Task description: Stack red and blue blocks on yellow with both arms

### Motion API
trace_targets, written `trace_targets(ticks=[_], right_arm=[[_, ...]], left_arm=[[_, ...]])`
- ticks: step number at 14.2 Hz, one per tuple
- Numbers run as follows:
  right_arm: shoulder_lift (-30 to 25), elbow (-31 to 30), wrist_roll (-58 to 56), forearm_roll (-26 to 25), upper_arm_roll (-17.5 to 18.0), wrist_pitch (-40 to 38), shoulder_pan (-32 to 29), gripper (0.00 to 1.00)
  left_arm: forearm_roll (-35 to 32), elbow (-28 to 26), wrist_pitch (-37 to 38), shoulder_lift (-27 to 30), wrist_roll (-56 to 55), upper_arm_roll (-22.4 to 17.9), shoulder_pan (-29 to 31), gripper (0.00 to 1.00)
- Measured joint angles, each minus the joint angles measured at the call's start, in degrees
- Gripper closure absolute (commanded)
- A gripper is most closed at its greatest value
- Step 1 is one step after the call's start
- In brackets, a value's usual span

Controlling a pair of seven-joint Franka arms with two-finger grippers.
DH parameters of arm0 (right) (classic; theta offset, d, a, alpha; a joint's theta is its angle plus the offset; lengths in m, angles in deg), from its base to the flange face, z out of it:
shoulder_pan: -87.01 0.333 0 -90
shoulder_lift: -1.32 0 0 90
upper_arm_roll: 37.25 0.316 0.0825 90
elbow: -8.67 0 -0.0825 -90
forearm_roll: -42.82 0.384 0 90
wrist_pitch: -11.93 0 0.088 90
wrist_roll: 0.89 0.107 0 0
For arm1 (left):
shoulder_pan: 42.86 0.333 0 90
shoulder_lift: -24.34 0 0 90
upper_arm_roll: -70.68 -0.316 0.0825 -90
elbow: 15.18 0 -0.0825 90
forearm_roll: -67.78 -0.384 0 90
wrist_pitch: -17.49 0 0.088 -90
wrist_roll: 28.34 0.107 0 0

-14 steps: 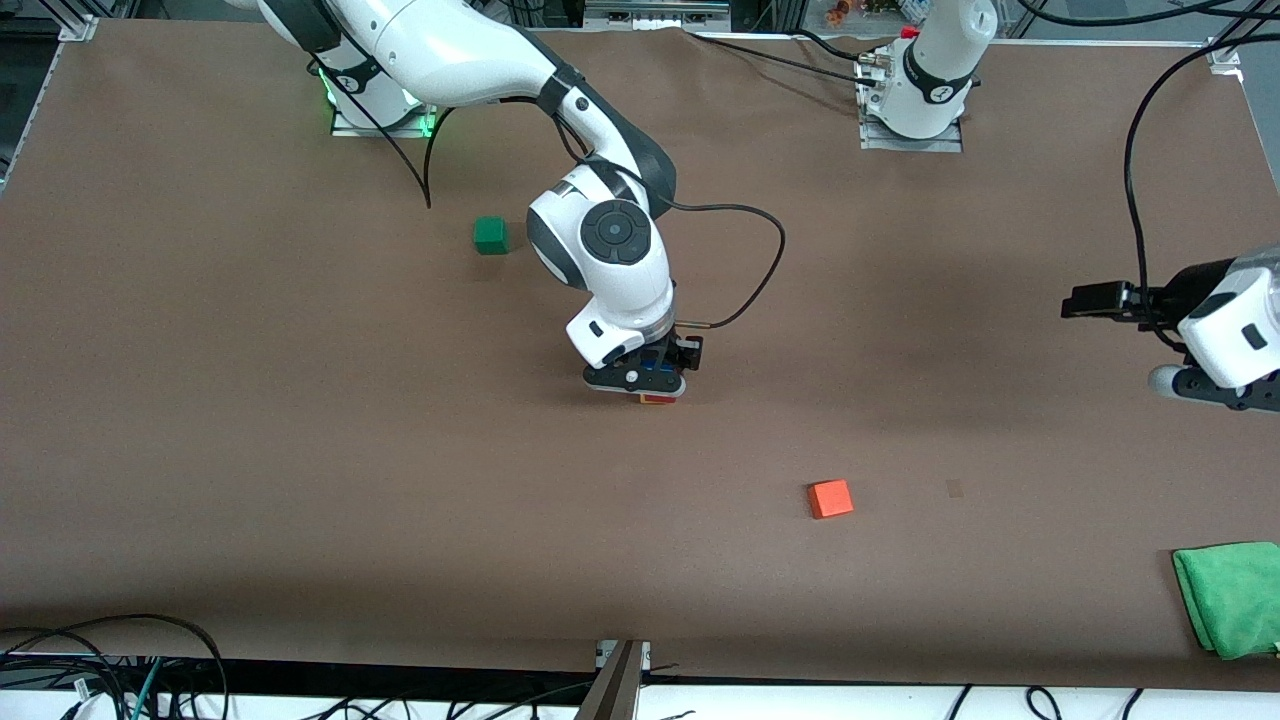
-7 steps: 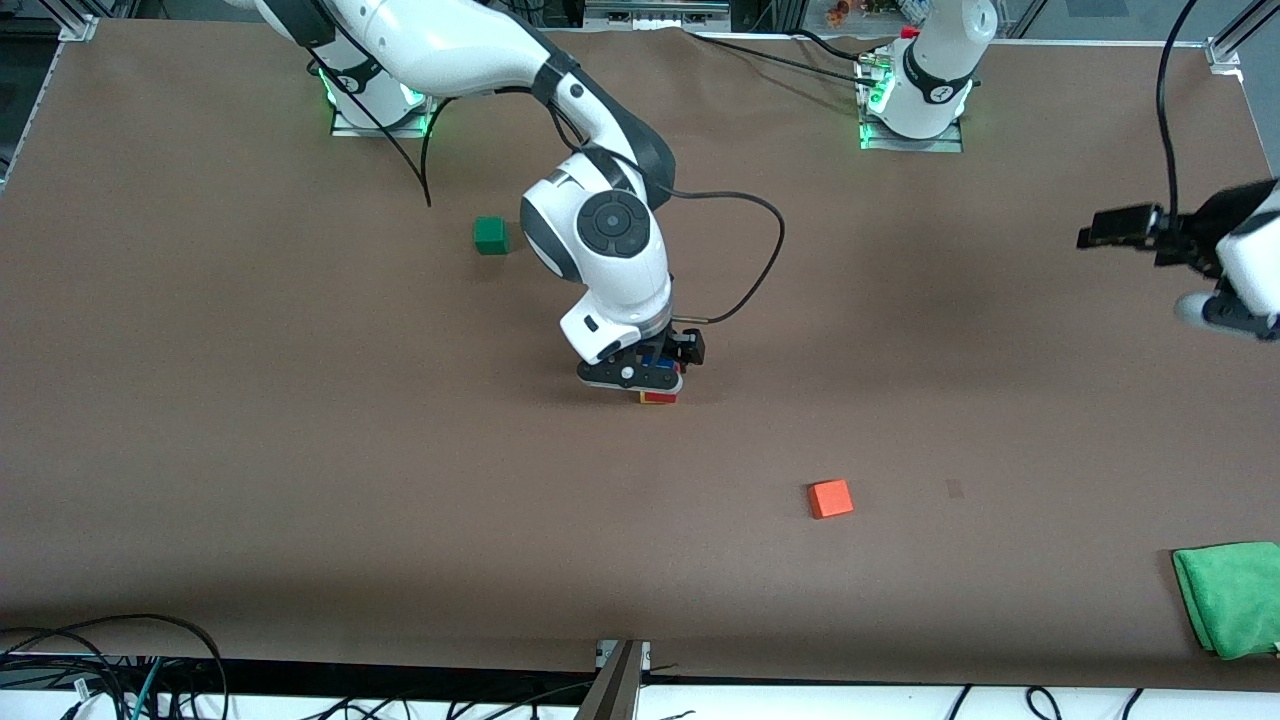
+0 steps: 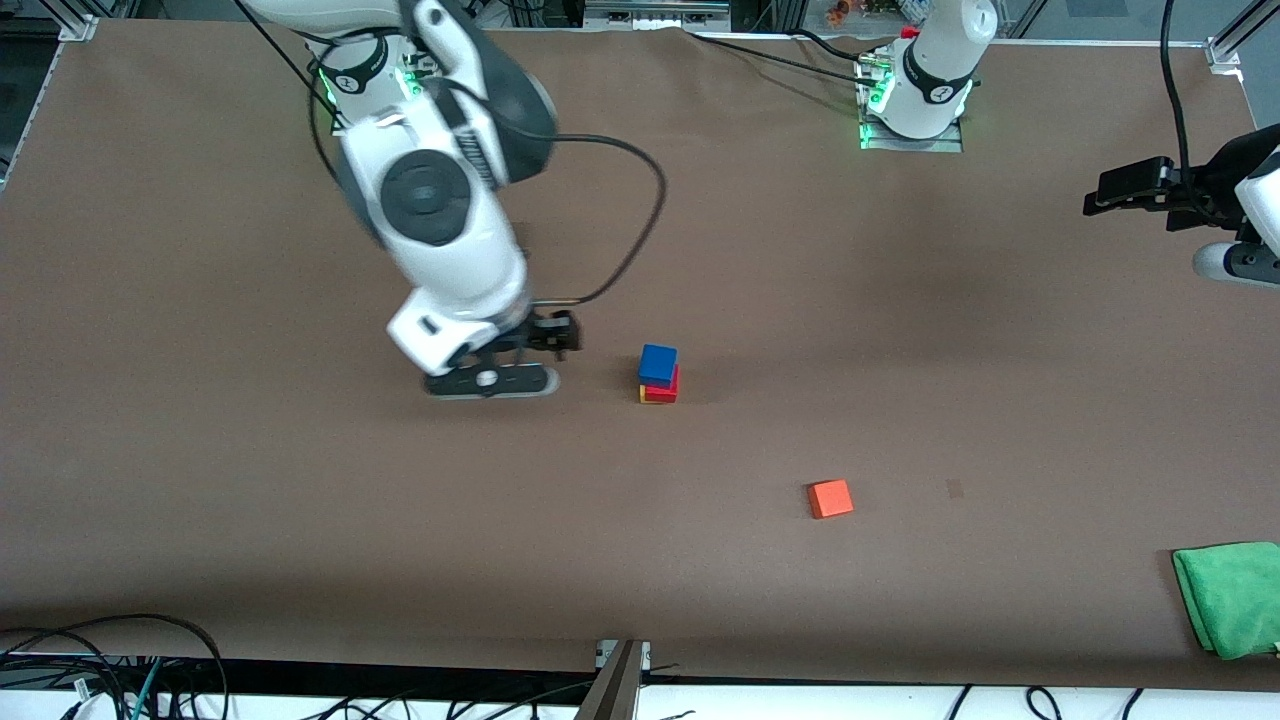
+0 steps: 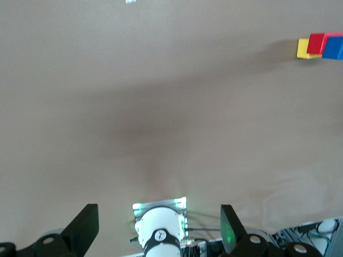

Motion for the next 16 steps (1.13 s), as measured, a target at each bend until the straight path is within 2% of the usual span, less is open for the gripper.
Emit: trace_targets(ticks=[4, 6, 9, 13, 16], right_arm=[[-4.20, 0.02, -12.25, -0.01, -0.42, -8.89, -11.69, 0.00], [-6.88, -0.08, -18.83, 0.01, -0.44, -11.10, -18.01, 0.00], [-12.83, -3.13, -21.51, 0.05, -0.41, -12.65, -25.13, 0.00], [-23.84, -15.40, -21.52, 0.02, -0.32, -13.38, -27.05, 0.00], [-28.79, -20.40, -21.52, 0.02, 0.02, -14.27, -27.05, 0.00]], left_arm=[[-1.52, -8.72, -8.25, 4.40, -2.70, 0.30, -2.04, 0.00], [-1.64, -11.81, -12.15, 6.20, -4.05, 0.60, -2.35, 0.00], [-1.73, -15.02, -16.59, 8.09, -4.30, 0.60, -2.35, 0.00], [-3.27, -18.43, -19.19, 8.31, -4.49, 0.58, -2.33, 0.00], [-5.12, -23.37, -28.10, 8.36, -4.01, 0.56, -2.32, 0.00]])
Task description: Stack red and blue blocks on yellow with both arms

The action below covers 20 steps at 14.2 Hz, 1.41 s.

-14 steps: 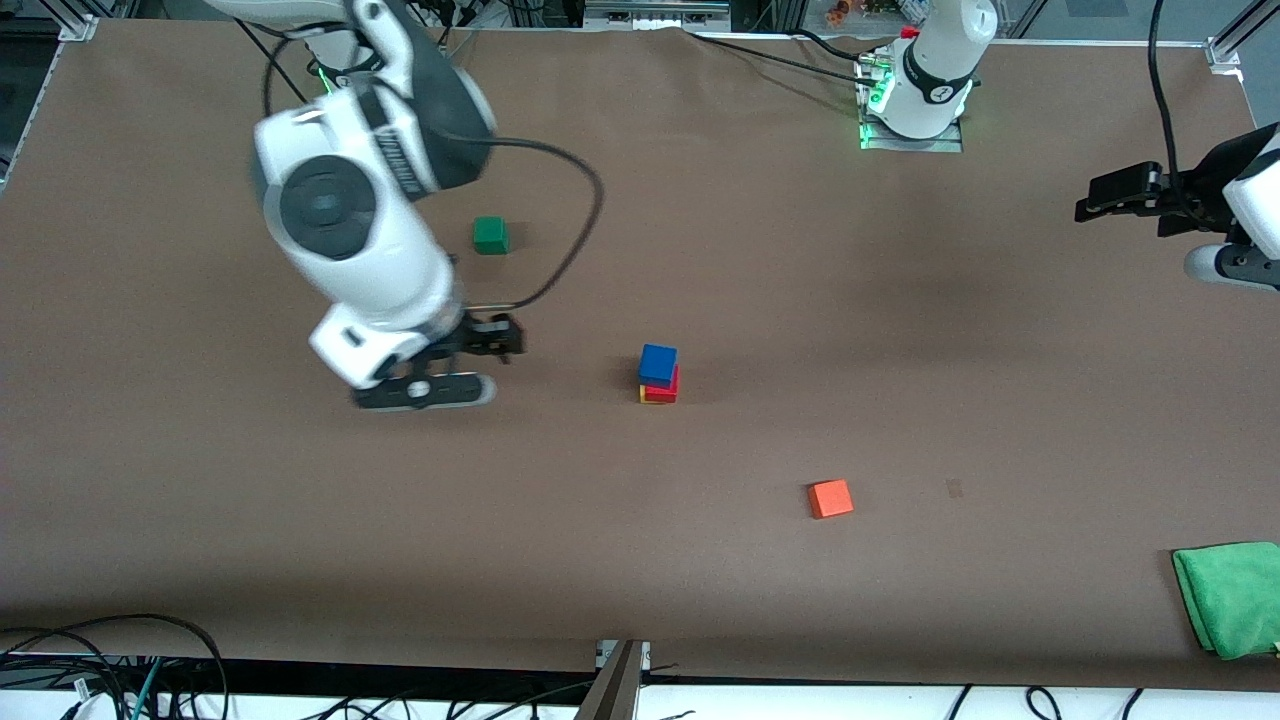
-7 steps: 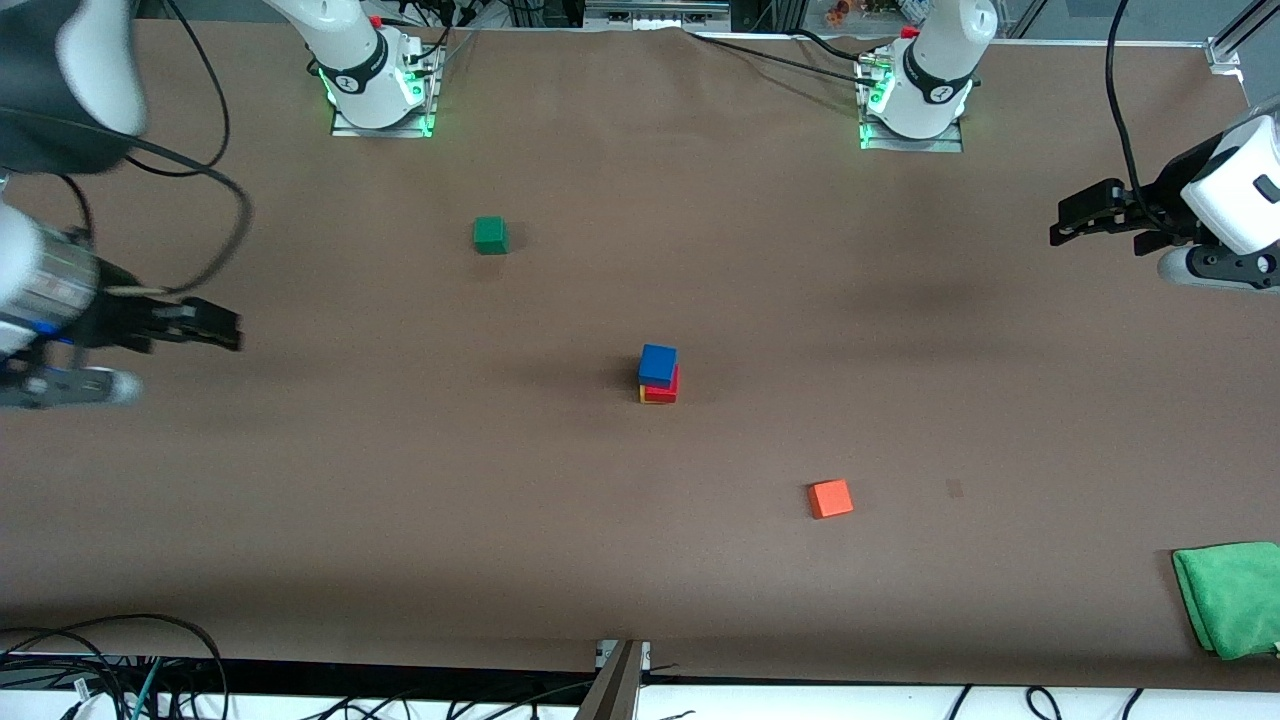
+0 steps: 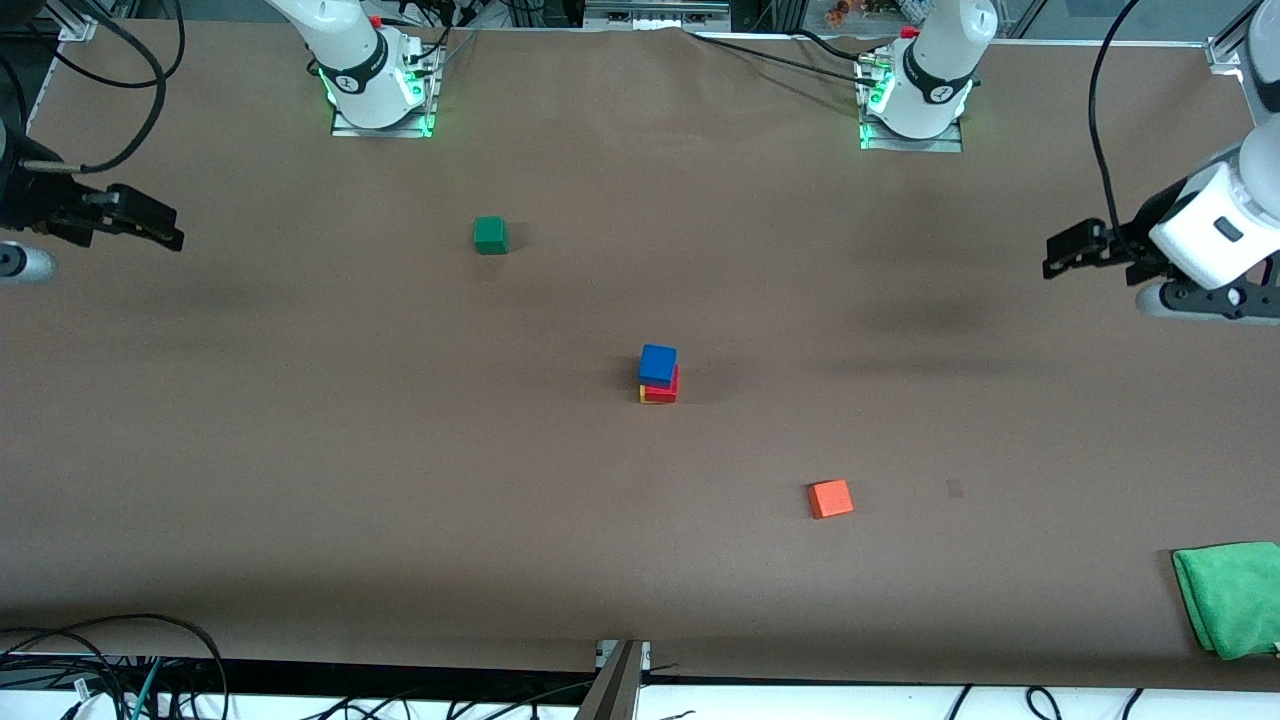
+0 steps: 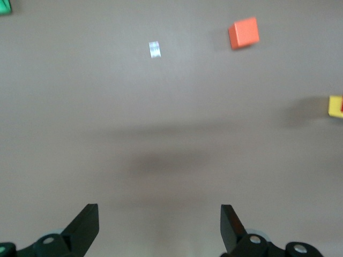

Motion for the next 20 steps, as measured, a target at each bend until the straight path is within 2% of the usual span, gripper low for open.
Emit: trace_targets(ticks=[3, 5, 8, 10, 12, 15, 16, 20], right_arm=[[-0.79, -1.90, 0.00, 0.01, 0.12, -0.10, 0.00, 0.00], [-0.79, -2.54, 0.00, 0.01, 0.45, -0.10, 0.00, 0.00], [-0.82, -2.57, 0.00, 0.01, 0.66, -0.10, -0.06, 0.00], [-0.81, -2.61, 0.00, 0.01, 0.67, -0.10, -0.09, 0.00], [-0.72, -2.62, 0.00, 0.01, 0.69, -0.10, -0.09, 0.00], [-0.58, -2.62, -0.01, 0.01, 0.82, -0.10, -0.07, 0.00], [-0.56, -2.62, -0.01, 0.01, 0.82, -0.10, -0.07, 0.00], [-0.49, -2.62, -0.01, 0.01, 0.96, -0.07, -0.06, 0.00]], left_arm=[[-0.04, -2.64, -8.64, 0.09, -2.91, -0.11, 0.22, 0.00], [-0.02, -2.63, -10.29, 0.71, -6.82, 1.40, 0.54, 0.00], [-0.12, -2.38, -10.79, 1.83, -11.96, 10.84, 3.98, 0.00], [-2.64, -2.12, -10.90, 1.99, -13.30, 12.58, 3.77, 0.00], [-5.34, -1.99, -10.93, 1.99, -13.35, 11.55, 3.23, 0.00], [-5.56, -1.97, -11.03, 1.97, -11.17, 3.29, -1.70, 0.00], [-5.54, -1.86, -11.03, 1.96, -10.13, 1.74, -2.47, 0.00], [-5.53, -1.16, -10.93, 1.97, -9.47, 1.18, -2.95, 0.00]])
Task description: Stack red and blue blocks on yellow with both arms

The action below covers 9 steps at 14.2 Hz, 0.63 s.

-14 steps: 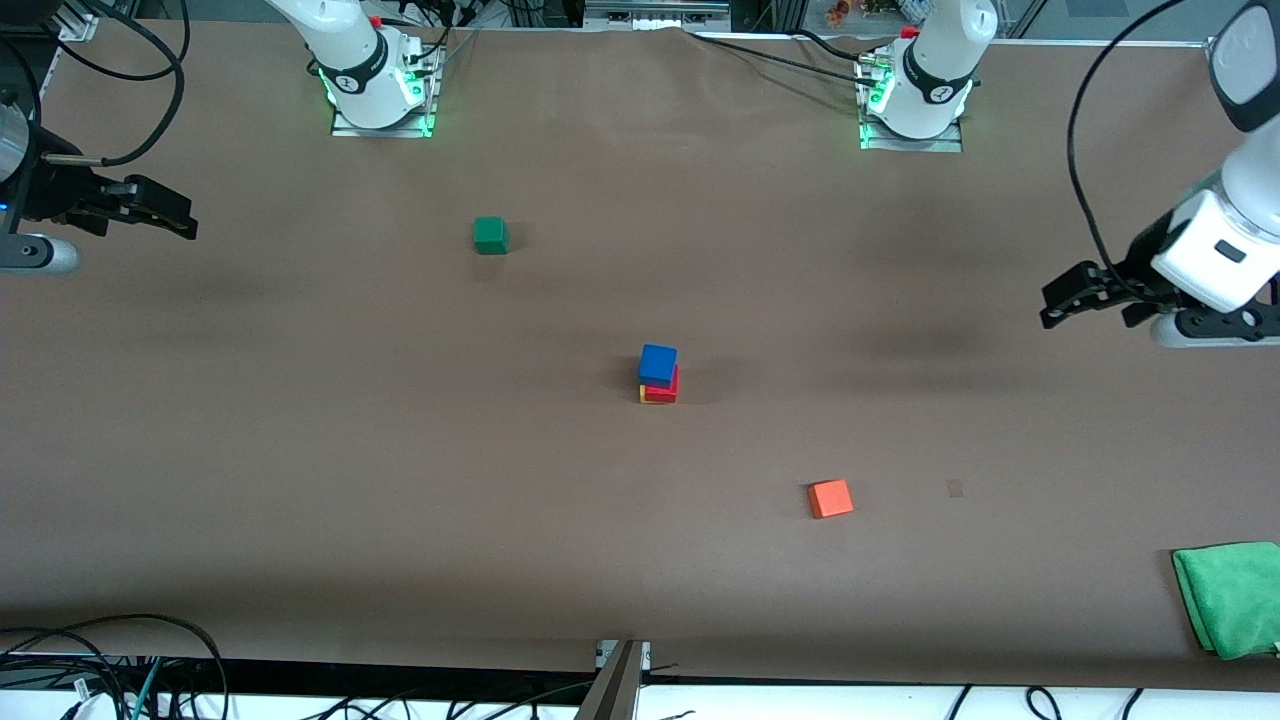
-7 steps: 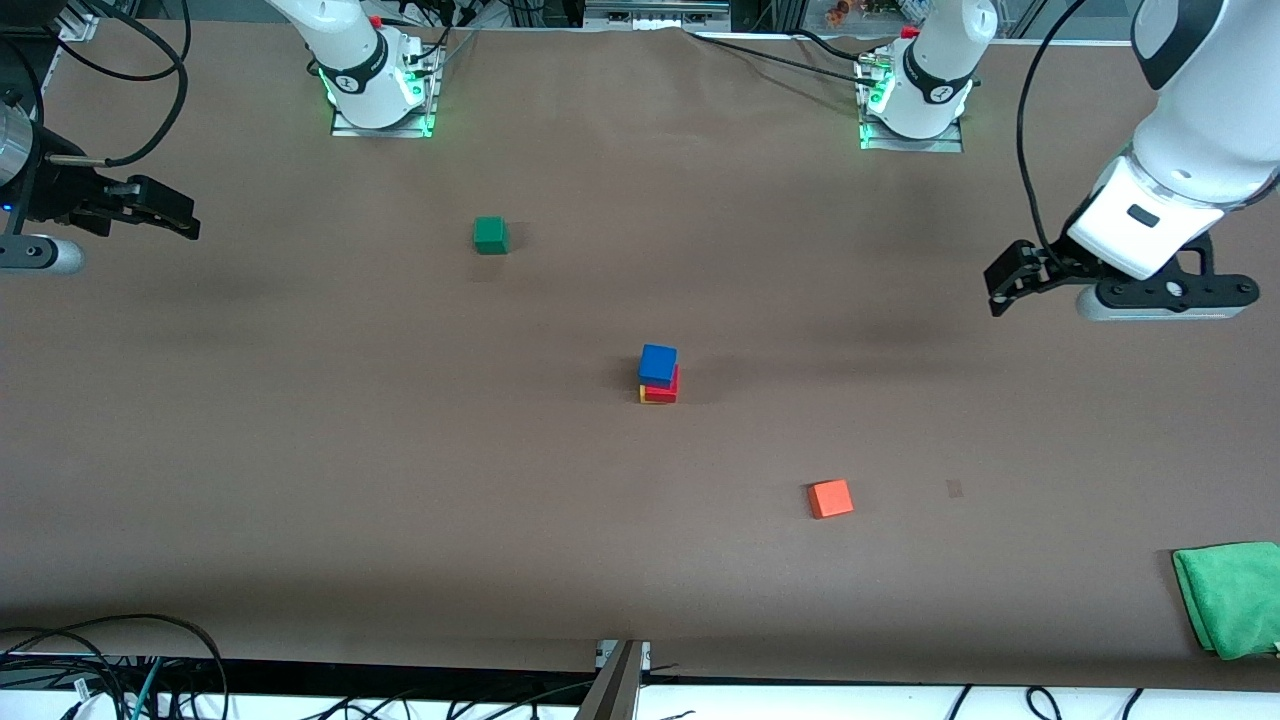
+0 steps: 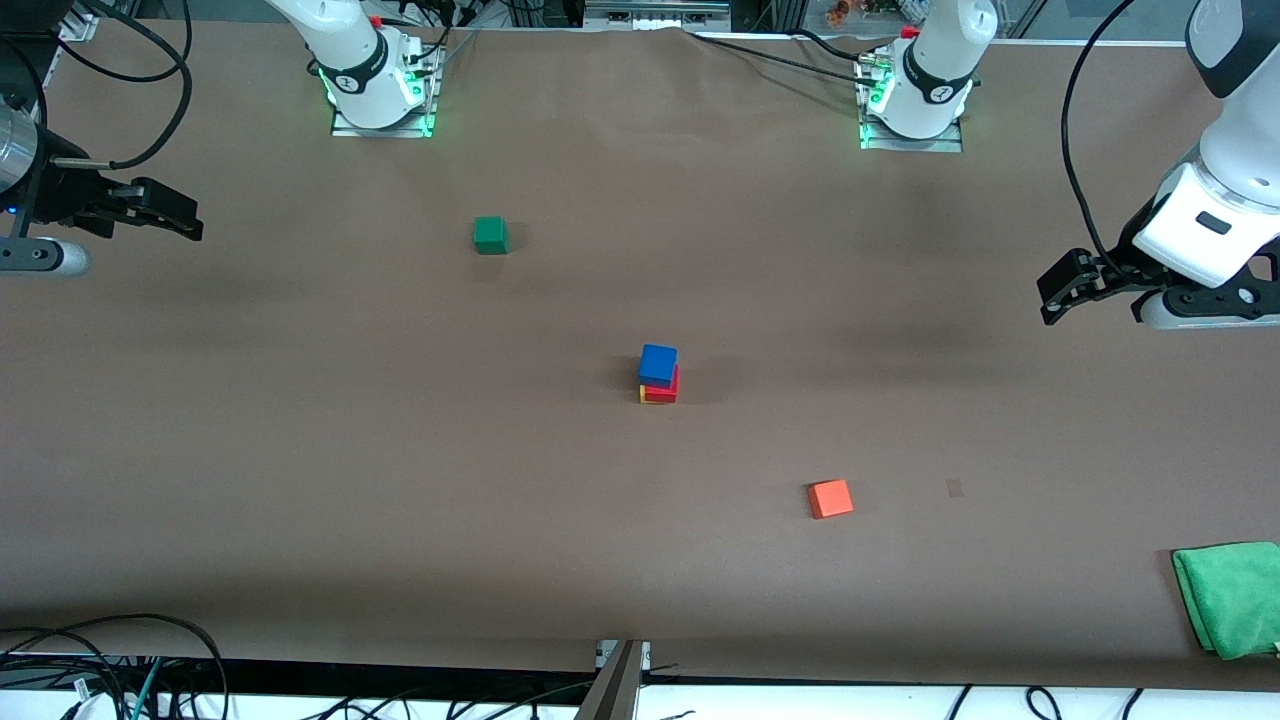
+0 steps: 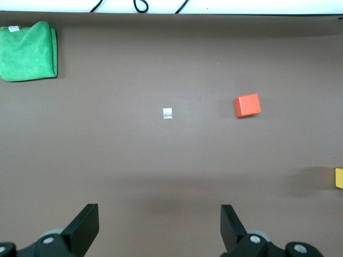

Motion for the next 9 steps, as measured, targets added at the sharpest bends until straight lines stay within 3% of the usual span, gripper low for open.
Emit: trace_targets(ticks=[9], right_arm=[[0.04, 0.00, 0.00, 0.00, 0.09, 0.03, 0.01, 0.00]], left_arm=[[3.97, 3.78, 10.20, 1.10, 9.70, -0.99, 1.57, 0.00]])
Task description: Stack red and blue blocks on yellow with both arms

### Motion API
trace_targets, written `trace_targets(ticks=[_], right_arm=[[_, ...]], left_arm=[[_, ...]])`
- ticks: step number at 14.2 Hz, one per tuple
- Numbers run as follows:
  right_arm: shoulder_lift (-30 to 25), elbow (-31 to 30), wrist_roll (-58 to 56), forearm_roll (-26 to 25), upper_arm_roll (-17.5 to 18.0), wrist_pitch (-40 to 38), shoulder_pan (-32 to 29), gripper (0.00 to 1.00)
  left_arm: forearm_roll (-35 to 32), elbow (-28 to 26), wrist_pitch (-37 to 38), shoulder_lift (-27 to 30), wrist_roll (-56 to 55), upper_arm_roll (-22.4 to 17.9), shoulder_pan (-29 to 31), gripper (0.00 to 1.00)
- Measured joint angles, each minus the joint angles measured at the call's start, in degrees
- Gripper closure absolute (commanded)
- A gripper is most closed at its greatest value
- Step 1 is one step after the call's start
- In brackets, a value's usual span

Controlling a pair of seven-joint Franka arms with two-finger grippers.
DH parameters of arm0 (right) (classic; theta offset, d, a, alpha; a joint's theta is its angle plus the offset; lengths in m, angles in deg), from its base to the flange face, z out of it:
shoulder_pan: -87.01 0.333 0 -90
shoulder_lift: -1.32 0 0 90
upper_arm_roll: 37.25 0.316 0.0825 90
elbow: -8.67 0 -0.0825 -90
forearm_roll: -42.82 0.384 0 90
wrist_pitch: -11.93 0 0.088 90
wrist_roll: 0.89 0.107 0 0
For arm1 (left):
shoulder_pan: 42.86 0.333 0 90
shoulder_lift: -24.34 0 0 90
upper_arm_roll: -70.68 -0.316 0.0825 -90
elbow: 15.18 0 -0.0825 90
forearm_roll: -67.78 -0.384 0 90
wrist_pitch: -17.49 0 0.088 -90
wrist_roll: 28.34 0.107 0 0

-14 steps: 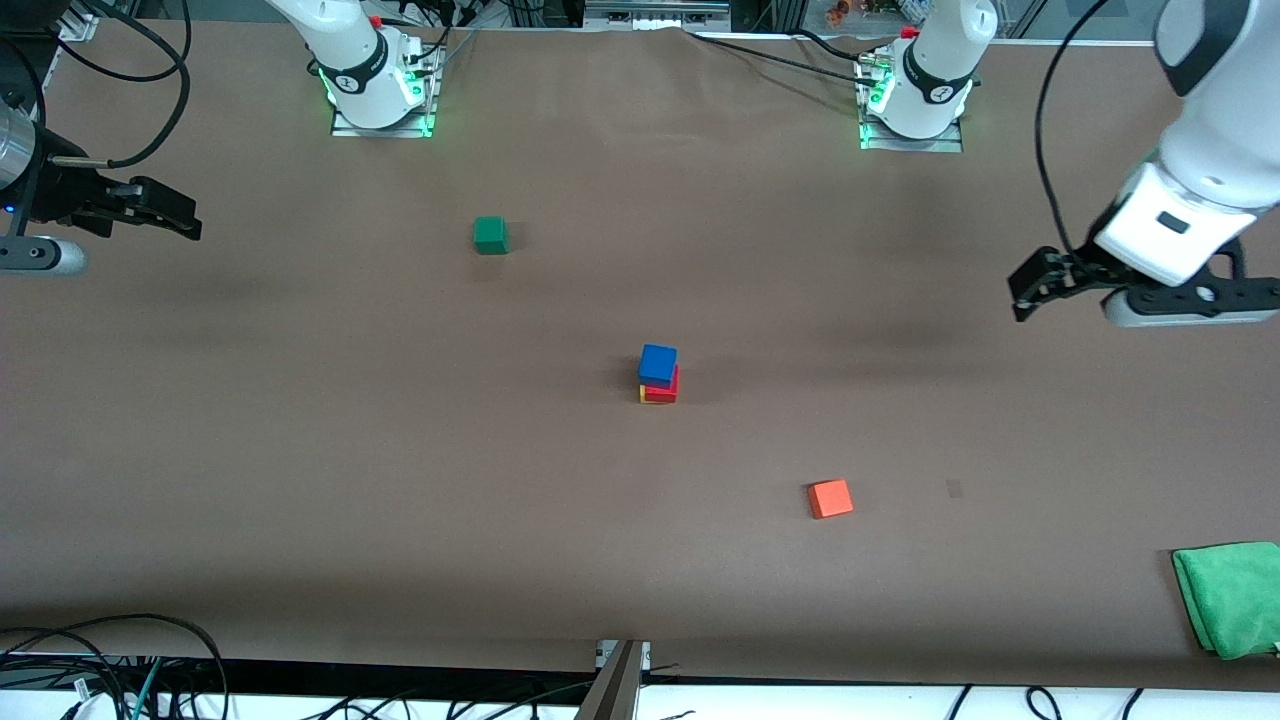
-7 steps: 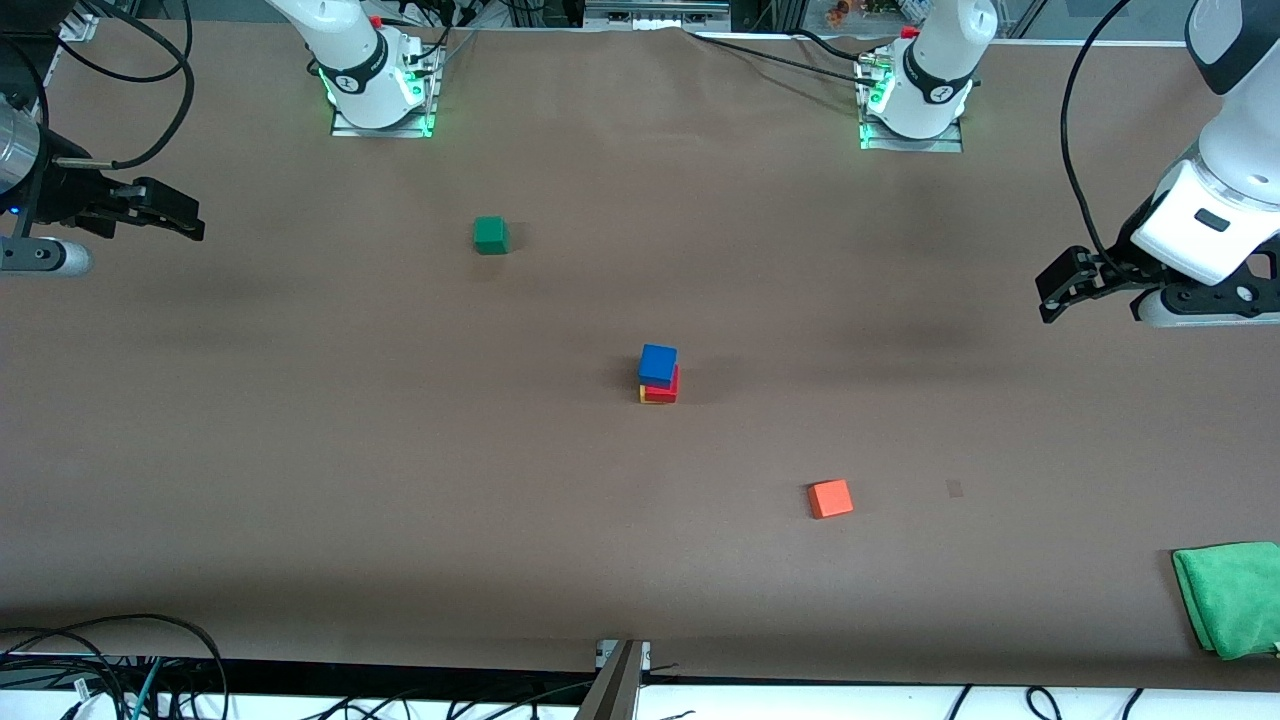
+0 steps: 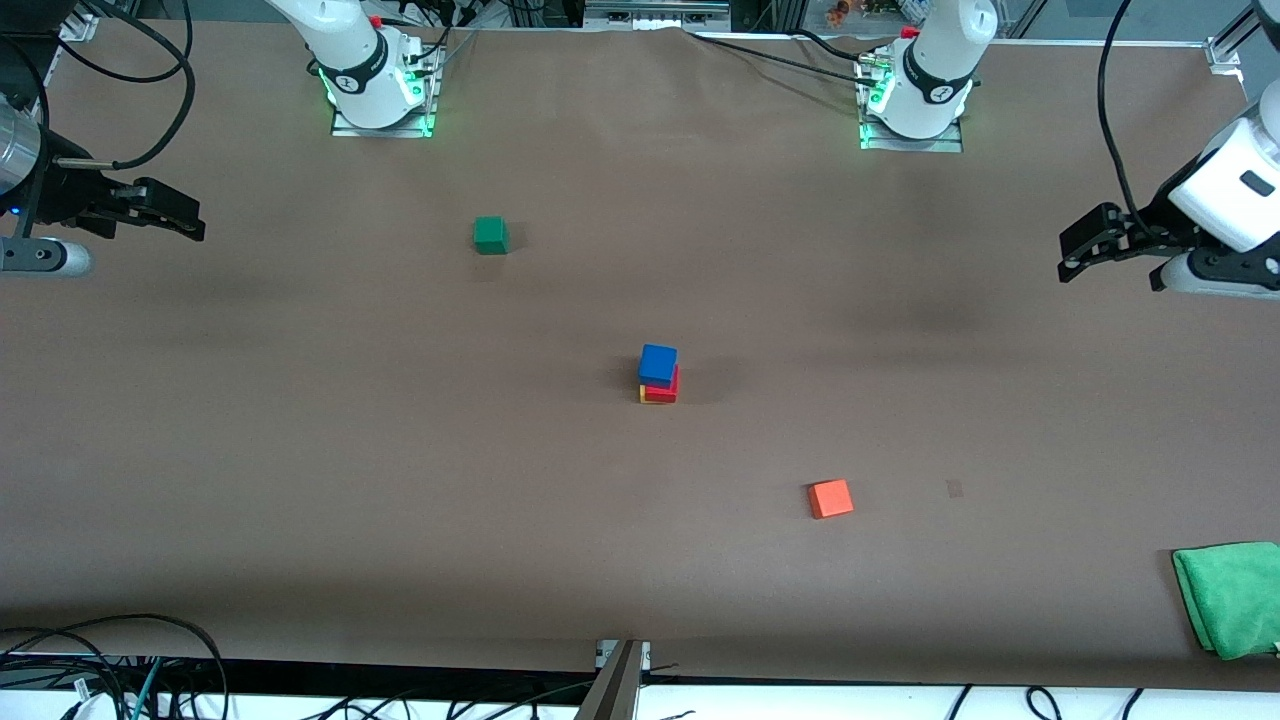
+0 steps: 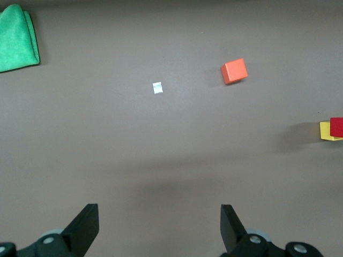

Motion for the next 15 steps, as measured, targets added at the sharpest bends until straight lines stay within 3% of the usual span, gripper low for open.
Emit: trace_targets(ticks=[15], right_arm=[[0.02, 0.00, 0.00, 0.00, -0.01, 0.00, -0.02, 0.00]], left_arm=[[2.47, 0.52, 3.29, 0.20, -2.28, 0.21, 2.12, 0.00]])
